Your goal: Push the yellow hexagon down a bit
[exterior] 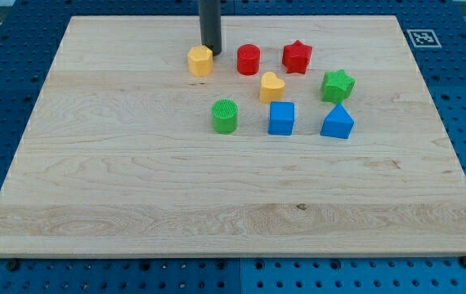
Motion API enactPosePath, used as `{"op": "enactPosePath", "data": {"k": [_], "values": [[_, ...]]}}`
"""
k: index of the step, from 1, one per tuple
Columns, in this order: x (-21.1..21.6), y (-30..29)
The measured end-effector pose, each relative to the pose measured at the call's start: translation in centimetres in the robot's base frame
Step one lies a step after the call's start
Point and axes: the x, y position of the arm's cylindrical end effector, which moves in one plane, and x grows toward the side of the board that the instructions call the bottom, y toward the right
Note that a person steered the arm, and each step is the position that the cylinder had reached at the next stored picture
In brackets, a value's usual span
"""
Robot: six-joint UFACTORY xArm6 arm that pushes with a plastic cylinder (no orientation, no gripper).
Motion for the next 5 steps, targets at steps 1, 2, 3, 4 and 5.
{"op": "enactPosePath", "data": {"k": [1, 2, 3, 4, 5], "values": [[0.0, -3.1], [0.0, -5.5], [0.0, -4.5], [1.3, -3.4], [2.3, -3.0]]}}
